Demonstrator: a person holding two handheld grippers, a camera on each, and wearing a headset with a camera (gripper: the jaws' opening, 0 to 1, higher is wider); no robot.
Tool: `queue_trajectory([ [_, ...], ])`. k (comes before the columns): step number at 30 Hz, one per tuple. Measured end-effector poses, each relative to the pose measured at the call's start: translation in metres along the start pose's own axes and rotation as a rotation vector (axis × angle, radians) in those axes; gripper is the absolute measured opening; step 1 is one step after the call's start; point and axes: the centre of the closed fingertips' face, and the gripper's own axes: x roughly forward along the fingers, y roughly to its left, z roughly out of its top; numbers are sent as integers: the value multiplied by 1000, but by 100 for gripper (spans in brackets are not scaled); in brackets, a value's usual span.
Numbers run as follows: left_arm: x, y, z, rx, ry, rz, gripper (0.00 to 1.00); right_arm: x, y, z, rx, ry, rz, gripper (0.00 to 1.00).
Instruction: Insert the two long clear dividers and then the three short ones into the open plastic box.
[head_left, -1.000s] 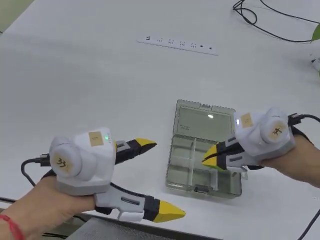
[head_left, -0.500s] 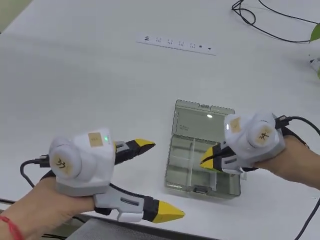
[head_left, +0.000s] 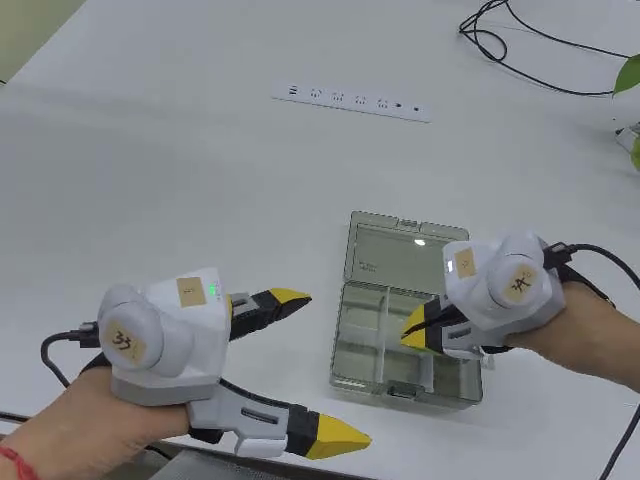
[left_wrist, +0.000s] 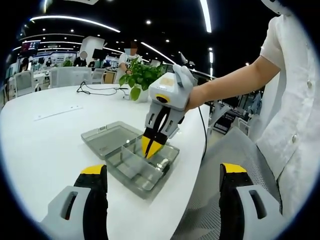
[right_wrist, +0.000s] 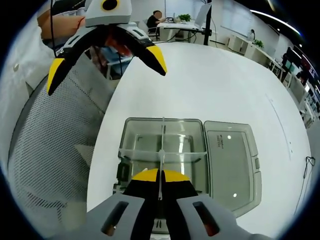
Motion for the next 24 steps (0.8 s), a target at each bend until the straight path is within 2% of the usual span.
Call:
queue_trajectory([
  [11, -2, -1, 3, 5, -3, 5, 95, -20, -2, 13, 96, -100, -28, 12],
  [18, -4, -1, 5, 5, -11, 14, 95, -45, -4, 19, 145, -167, -71, 18],
  [24, -6, -2, 5, 6, -17, 15, 95, -65, -3, 11, 172, -185, -108, 27],
])
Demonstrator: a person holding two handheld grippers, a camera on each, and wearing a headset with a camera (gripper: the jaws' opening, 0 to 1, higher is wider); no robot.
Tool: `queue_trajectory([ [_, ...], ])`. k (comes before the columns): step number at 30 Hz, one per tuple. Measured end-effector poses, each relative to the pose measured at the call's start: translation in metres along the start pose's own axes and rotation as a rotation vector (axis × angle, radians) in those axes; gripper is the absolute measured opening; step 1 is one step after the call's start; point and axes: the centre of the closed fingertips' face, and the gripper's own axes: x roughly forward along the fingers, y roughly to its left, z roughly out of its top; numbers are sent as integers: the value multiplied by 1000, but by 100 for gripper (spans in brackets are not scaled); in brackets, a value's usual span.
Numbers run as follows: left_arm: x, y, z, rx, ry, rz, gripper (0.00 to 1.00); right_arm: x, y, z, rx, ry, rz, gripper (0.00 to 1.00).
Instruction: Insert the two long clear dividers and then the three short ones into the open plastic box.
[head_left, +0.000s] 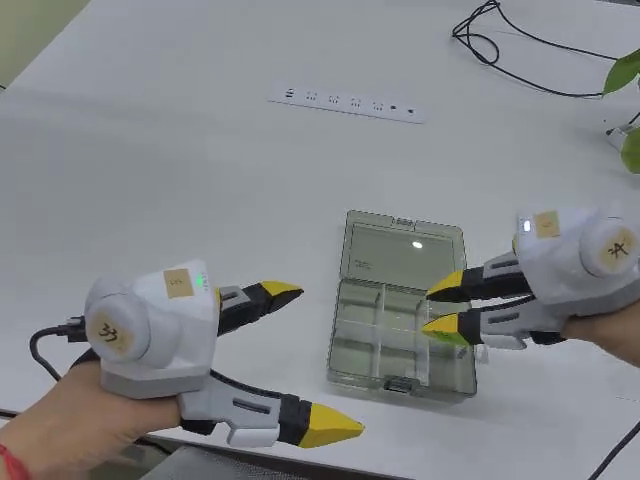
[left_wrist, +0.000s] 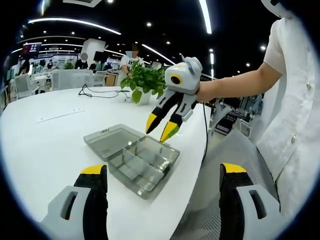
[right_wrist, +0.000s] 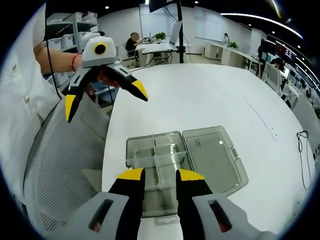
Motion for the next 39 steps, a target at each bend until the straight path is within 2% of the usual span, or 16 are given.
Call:
queue_trajectory([
  [4, -1, 0, 1, -3, -7, 4, 96, -13, 1, -4, 16, -10, -25, 30],
  [10, -2, -2, 1, -9, -10, -1, 99, -31, 5, -20, 57, -2, -53, 37],
  [19, -3, -4, 1, -9, -6, -1, 98, -58, 5, -59, 104, 55, -80, 46],
  [28, -3, -5, 1, -7, 0, -4, 98, -83, -5, -110, 111, 162, -108, 49],
  [35, -2, -3, 0, -13, 5, -2, 98, -102, -13, -158, 101, 280, -95, 53],
  [39, -1, -1, -1, -15, 8, 0, 99, -107, -18, -178, 79, 344, -88, 53],
])
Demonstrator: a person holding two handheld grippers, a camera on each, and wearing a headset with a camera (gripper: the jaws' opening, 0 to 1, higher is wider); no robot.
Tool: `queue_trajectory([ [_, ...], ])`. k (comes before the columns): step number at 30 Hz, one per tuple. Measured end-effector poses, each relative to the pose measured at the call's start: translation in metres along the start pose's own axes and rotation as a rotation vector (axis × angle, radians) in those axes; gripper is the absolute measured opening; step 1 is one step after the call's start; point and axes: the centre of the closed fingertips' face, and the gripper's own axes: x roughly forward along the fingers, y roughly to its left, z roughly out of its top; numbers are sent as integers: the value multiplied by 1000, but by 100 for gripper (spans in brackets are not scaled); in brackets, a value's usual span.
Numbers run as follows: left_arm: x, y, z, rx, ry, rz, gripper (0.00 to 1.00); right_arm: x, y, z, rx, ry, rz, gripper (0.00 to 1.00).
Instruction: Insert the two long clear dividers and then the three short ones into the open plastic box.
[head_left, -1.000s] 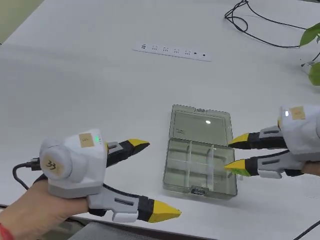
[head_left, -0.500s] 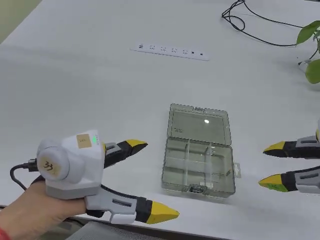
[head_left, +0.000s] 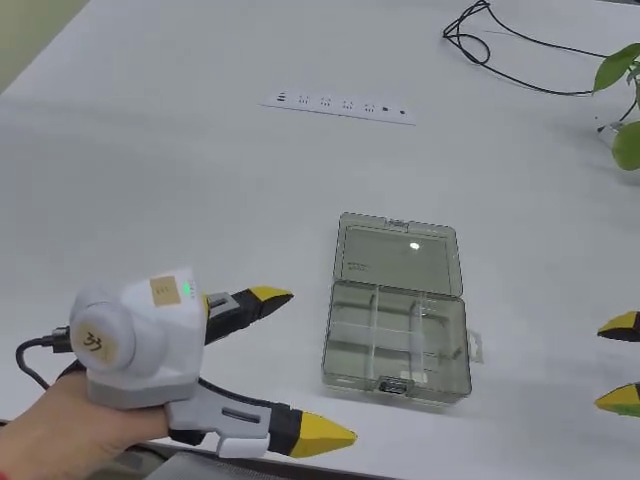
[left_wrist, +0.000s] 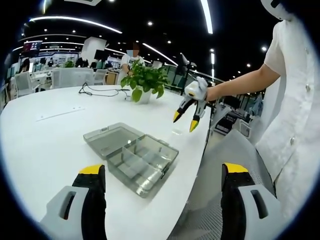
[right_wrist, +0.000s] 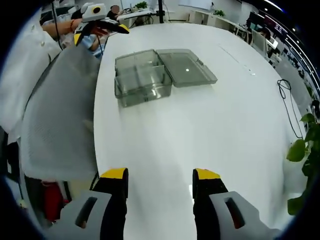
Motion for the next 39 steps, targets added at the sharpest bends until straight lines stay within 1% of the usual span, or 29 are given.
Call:
queue_trajectory([
  [2, 0, 1, 0, -2, 0, -1, 99, 3, -4, -9, -5, 28, 0, 53],
  [5, 1, 1, 0, -2, 5, -2, 99, 8, -10, -25, -38, 90, 0, 52],
  [8, 1, 2, 0, -6, 6, -2, 99, 13, -15, -36, -63, 136, 1, 52],
  [11, 1, 3, -2, -10, 14, 2, 99, 19, -21, -48, -111, 194, 4, 51],
  [13, 1, 4, -2, -10, 16, 3, 98, 22, -23, -50, -122, 202, 5, 50],
  [16, 1, 5, -3, -18, 16, 8, 98, 26, -26, -57, -173, 244, 15, 49],
  [18, 1, 5, -3, -19, 17, 11, 98, 27, -25, -58, -196, 256, 24, 48],
  [21, 1, 6, -2, -24, 13, 13, 98, 29, -27, -60, -232, 275, 26, 47],
  [22, 1, 6, -2, -24, 11, 13, 98, 28, -25, -59, -230, 271, 35, 46],
  [24, 0, 7, -2, -24, 12, 14, 98, 27, -27, -59, -230, 274, 34, 45],
  [27, 0, 7, -2, -25, 14, 13, 98, 26, -28, -59, -228, 266, 34, 44],
  [30, 0, 7, -2, -24, 14, 13, 97, 25, -30, -60, -210, 260, 28, 41],
  [31, 0, 7, -2, -25, 13, 12, 97, 25, -30, -60, -200, 261, 25, 40],
  [35, 0, 6, -2, -22, 15, 9, 97, 24, -30, -61, -203, 268, 23, 33],
  [39, 0, 5, -2, -21, 14, 6, 97, 24, -29, -60, -202, 276, 18, 33],
])
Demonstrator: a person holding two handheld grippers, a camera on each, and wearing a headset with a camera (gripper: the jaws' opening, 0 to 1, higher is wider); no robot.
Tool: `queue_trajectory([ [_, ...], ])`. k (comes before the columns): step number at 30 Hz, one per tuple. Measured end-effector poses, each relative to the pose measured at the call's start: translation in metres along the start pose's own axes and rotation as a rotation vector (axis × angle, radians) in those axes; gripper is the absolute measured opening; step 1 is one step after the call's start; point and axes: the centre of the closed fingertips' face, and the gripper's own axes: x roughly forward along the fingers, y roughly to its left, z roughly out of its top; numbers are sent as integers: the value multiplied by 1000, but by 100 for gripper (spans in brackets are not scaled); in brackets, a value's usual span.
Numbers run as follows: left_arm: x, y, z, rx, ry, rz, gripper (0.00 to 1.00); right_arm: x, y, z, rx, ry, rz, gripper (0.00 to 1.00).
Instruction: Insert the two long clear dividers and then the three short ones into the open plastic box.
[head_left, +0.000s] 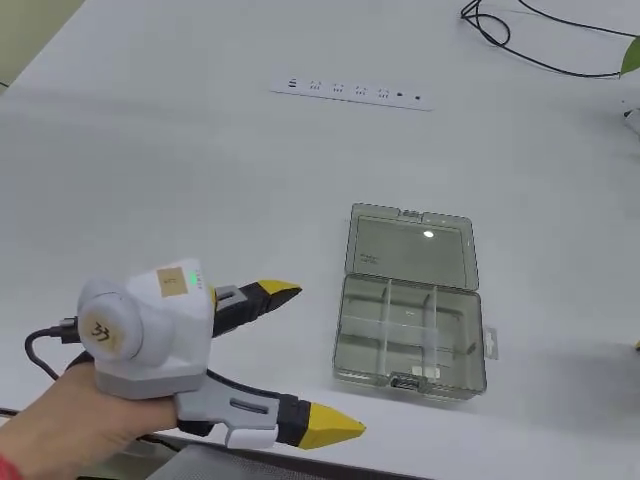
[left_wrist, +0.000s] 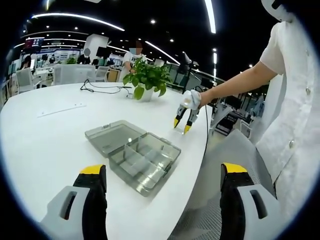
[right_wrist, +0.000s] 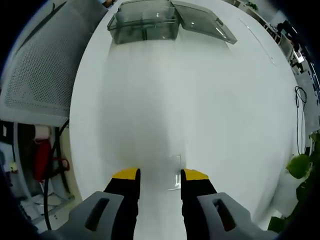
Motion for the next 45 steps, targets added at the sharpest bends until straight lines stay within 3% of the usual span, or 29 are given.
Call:
queue_trajectory([
  [7, -2, 0, 2, 3, -3, -1, 96, -6, 4, 10, -20, -5, -22, 33],
  [13, -2, -1, 6, 11, -9, -4, 96, -24, 3, 39, -31, -62, -76, 33],
  [23, -1, -4, 25, 15, -35, -7, 94, -61, 5, 101, -42, -176, -175, 33],
  [31, 5, -7, 43, -15, -63, -11, 91, -98, 17, 169, -67, -307, -252, 33],
  [33, 7, -8, 43, -27, -56, -12, 89, -99, 16, 176, -78, -324, -267, 33],
  [37, 12, -13, 51, -83, -68, -22, 83, -111, 28, 209, -93, -369, -288, 33],
  [42, 18, -19, 62, -203, -99, -35, 74, -117, 41, 237, -137, -379, -317, 33],
  [45, 23, -22, 63, -222, -90, -40, 67, -121, 48, 250, -149, -375, -332, 33],
])
